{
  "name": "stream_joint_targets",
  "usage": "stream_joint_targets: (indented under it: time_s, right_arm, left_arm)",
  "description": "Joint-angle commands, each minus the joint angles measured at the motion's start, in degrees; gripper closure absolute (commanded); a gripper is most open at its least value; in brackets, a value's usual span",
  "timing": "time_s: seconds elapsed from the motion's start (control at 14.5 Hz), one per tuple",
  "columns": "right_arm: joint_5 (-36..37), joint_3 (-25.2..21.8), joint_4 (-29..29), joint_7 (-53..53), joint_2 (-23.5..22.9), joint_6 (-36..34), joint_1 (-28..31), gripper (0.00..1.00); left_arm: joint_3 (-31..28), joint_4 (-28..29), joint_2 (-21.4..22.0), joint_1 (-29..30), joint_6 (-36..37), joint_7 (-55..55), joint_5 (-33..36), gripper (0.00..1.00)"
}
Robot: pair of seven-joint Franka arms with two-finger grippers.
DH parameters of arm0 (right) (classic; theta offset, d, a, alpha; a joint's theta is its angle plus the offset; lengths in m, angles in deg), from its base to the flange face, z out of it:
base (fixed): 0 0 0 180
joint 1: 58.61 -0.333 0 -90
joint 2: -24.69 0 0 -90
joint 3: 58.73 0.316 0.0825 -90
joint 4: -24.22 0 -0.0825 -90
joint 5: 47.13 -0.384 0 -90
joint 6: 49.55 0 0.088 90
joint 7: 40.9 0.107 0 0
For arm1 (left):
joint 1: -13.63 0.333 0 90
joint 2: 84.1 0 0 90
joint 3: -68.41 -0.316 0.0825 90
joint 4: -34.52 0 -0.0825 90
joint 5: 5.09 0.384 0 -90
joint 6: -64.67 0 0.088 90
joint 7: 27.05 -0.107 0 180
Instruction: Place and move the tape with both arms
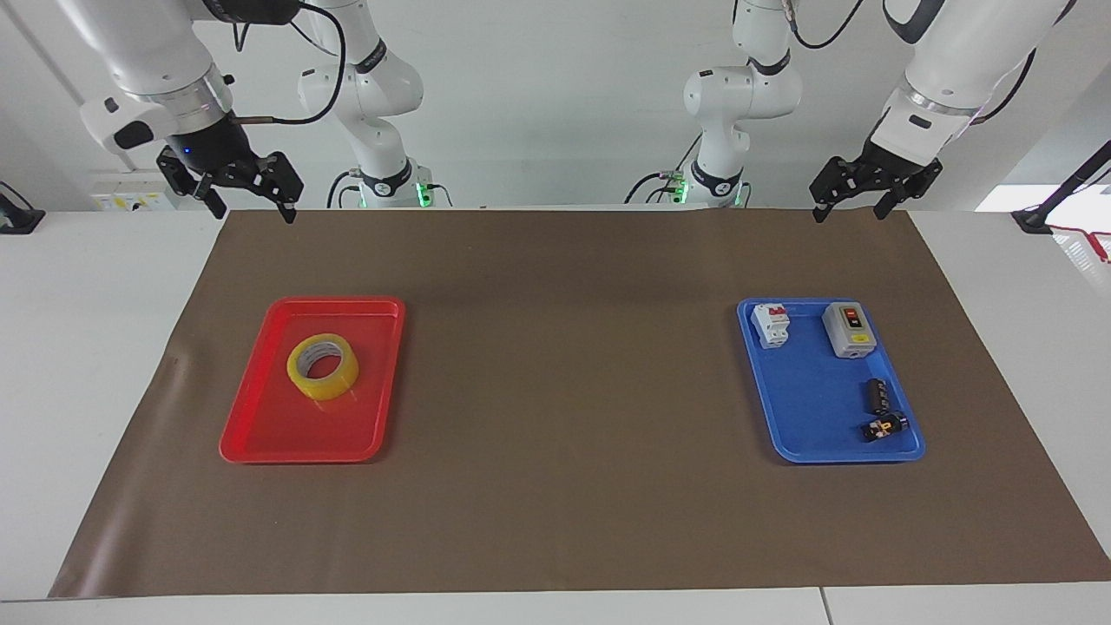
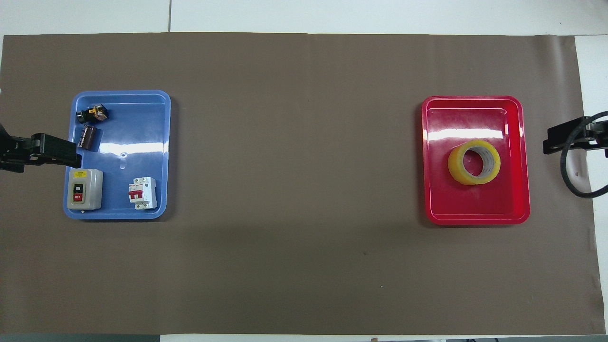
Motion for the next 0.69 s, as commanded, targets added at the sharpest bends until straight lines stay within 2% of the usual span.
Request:
stream_joint_targets:
  time_s: [0.0,0.34,0.62]
  right_arm:
    - [-0.5,0.3,0.9,-0.1,0.7,0.1,0.1,0.00]
    - [-0.4,0.3,1.3,-6.5,0.8,0.8,0.5,0.00]
    - [-0.3,0.3,1.2,-6.5,0.8,1.2,0.3,0.00]
  left_arm:
    - [-0.1,1.2,1.4,0.4,0.5,-0.6,-0.5,0.00]
    - [-0.1,1.2,1.4,0.4,0.5,-0.6,-0.5,0.00]
    - [-0.1,1.2,1.4,0.4,0.5,-0.6,-0.5,0.00]
